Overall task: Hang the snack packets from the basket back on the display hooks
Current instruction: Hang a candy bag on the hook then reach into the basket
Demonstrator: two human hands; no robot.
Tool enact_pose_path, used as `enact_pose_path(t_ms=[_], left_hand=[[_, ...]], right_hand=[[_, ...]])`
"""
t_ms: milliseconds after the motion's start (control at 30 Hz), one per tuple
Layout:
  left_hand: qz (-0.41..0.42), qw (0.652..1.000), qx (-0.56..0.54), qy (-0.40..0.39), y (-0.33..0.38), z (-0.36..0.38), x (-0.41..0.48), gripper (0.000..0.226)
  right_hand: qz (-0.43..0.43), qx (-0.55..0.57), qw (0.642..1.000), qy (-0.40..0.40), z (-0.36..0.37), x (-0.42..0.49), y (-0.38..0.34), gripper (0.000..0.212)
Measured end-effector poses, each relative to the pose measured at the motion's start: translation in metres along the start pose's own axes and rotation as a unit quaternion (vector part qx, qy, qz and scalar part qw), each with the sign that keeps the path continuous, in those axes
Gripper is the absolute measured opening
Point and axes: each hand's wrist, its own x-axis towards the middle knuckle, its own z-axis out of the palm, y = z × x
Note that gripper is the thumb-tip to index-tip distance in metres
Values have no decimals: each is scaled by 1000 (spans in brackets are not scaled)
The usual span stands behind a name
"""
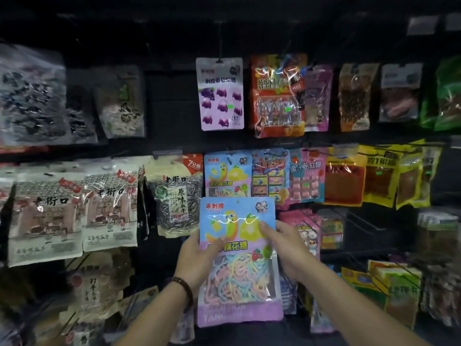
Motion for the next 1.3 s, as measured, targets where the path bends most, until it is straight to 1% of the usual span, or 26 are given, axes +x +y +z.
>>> enact_pose_path(t_ms=[67,133,167,200,267,300,367,433,533,600,667,700,767,800,933,1033,1167,1233,1300], left_hand=[[36,997,38,61,9,4,15,46],[103,985,89,107,11,10,24,65],[148,973,139,109,9,12,27,74],[181,958,203,94,5,14,30,82],[220,926,303,55,0,19,36,95],[217,919,325,43,-1,20,42,101],[190,925,325,42,-1,22,56,107],[184,927,323,46,-2,23,70,107],[171,921,345,51,-7,23,86,106],[161,919,356,54,-11,23,91,107],[158,915,368,54,-17,23,95,107],[160,912,375,53,-19,23,96,107],[161,906,388,54,-23,26,97,109],[162,904,391,55,-25,28,97,109],[158,904,393,60,-31,34,97,112],[147,907,391,58,-35,36,103,116],[124,903,405,65,-35,45,119,117],[102,911,394,66,-32,54,126,116],[87,917,384,67,-29,62,136,114]], right_hand=[[-15,14,999,24,7,15,-12,20],[-25,12,999,46,13,34,-20,19],[-25,11,998,58,17,44,-23,19],[-29,7,997,71,21,56,-25,18],[-36,-2,995,88,28,77,-27,18],[-42,-7,995,95,31,87,-29,18],[-52,-13,993,107,37,105,-33,20],[-54,-9,992,117,42,120,-36,20],[-66,-10,990,123,48,140,-37,25],[-71,-8,990,123,51,148,-36,33],[-71,-11,989,129,52,153,-31,47],[-69,-13,989,134,52,154,-29,47],[-66,-12,987,144,50,156,-24,33],[-65,-11,986,151,48,158,-22,29],[-74,-12,986,149,44,162,-18,35],[-76,-37,983,164,44,169,-21,38],[-80,-71,982,154,46,181,-25,34],[-67,-88,984,142,47,189,-26,31],[-47,-95,986,131,45,198,-27,34]])
